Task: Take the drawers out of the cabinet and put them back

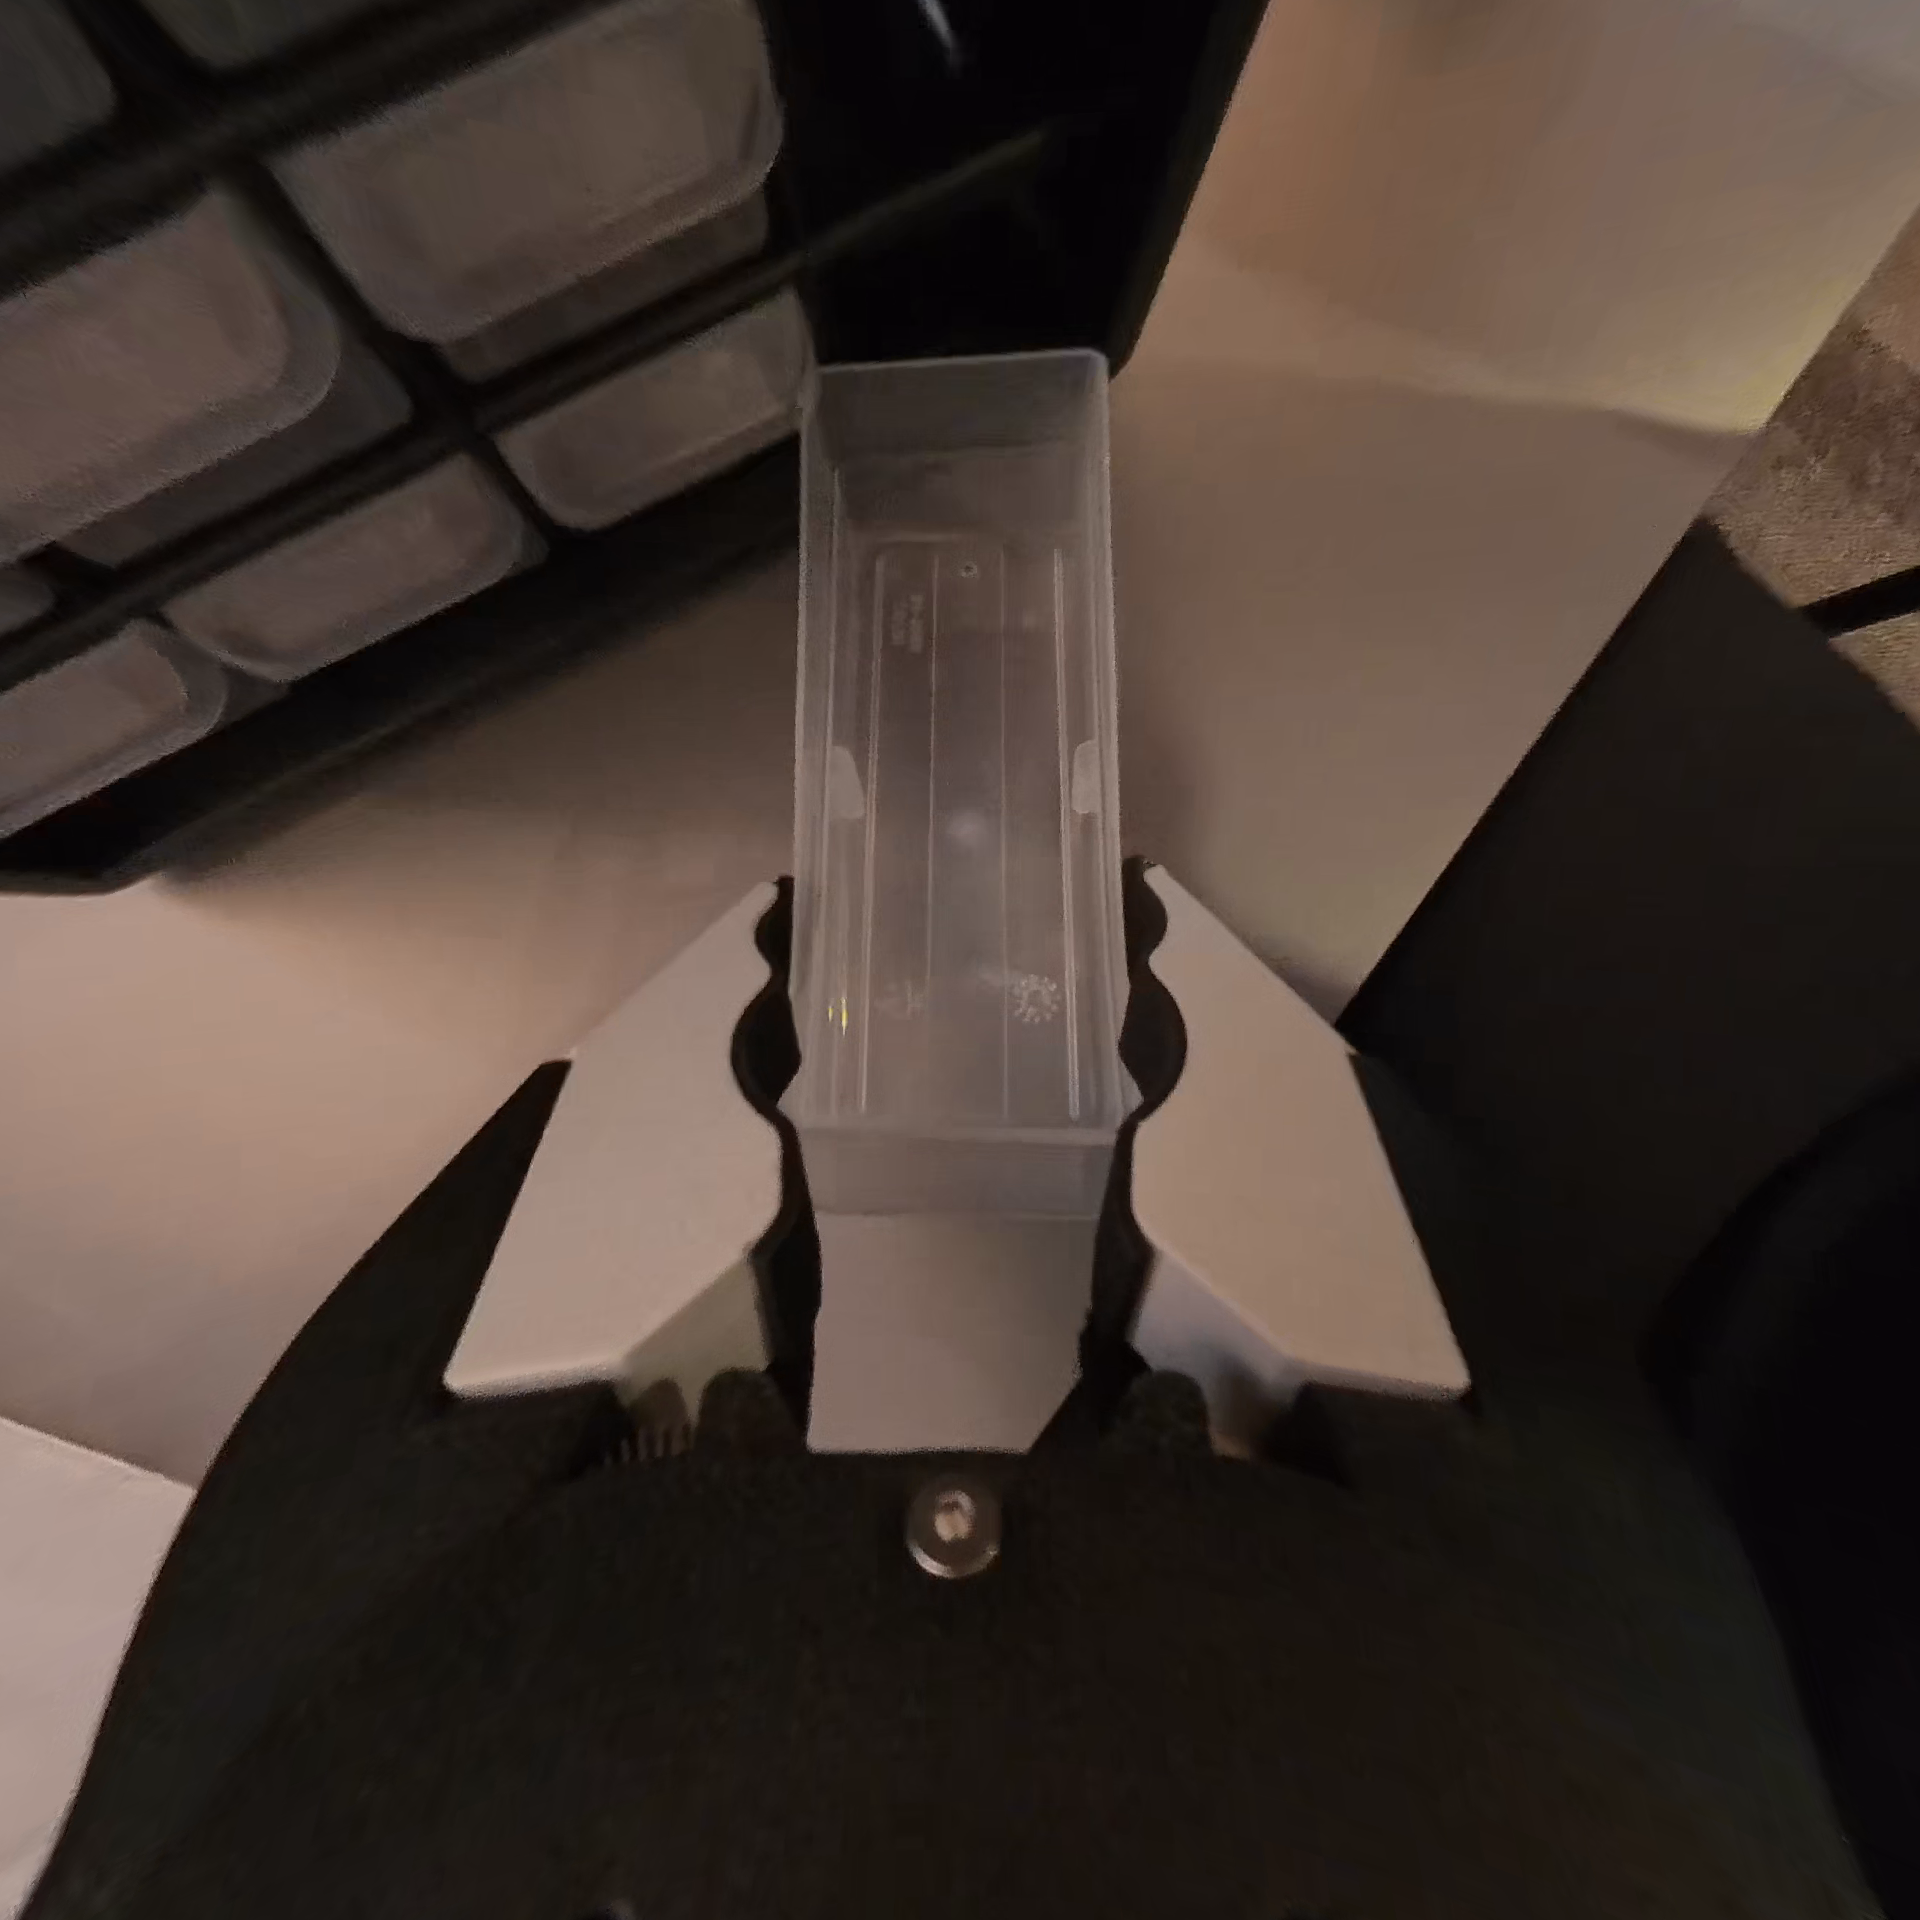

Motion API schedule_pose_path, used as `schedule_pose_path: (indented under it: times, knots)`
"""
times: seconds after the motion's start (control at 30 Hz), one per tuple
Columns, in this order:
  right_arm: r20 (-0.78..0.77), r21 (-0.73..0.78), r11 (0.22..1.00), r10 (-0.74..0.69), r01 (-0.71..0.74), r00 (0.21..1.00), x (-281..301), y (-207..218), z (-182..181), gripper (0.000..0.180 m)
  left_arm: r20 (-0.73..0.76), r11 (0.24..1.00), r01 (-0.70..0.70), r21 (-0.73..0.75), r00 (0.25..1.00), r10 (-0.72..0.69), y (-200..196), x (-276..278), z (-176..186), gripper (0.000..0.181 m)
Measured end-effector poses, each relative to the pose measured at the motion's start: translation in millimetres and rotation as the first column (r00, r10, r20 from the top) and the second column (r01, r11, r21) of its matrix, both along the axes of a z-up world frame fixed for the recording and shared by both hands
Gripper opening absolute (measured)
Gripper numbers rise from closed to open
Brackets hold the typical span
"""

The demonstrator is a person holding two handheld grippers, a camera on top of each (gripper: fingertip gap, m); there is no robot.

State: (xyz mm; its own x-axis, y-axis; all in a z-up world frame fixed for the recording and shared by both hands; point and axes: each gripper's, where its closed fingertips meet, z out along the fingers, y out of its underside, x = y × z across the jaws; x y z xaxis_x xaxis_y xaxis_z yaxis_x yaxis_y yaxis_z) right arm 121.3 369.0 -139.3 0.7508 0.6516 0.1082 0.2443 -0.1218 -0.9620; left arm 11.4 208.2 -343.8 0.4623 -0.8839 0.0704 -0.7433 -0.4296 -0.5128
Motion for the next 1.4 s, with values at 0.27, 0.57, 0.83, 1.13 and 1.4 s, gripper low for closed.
schedule_pose_path:
  times: [0.27, 0.57, 0.83, 1.13, 1.4]
  knots:
    - [-0.011, 0.009, 1.000, 0.009, -0.009, 1.000, 3, -1, 1, 0.031, 0.015, 0.998, -0.061, 0.026, 0.998, 0.061, 3, 18, 19, 0.059]
    - [0.006, 0.005, 0.999, 0.035, -0.035, 0.999, -2, -7, 0, 0.028, 0.085, 0.978, -0.162, 0.133, 0.985, 0.151, 8, 34, 13, 0.059]
    - [0.008, 0.005, 0.999, 0.038, -0.038, 0.999, -2, -8, 0, 0.026, 0.309, 0.924, -0.338, 0.176, 0.911, 0.274, 10, 54, 5, 0.060]
    - [0.001, 0.008, 0.999, 0.043, -0.043, 0.999, -1, -8, 1, 0.027, 0.502, 0.990, -0.128, 0.062, 0.861, 0.080, -6, 83, 17, 0.111]
    - [0.008, 0.022, 0.999, 0.049, -0.049, 0.999, -1, -8, 1, 0.024, 0.337, 0.988, 0.008, 0.153, 0.940, -0.060, -3, 42, -2, 0.098]
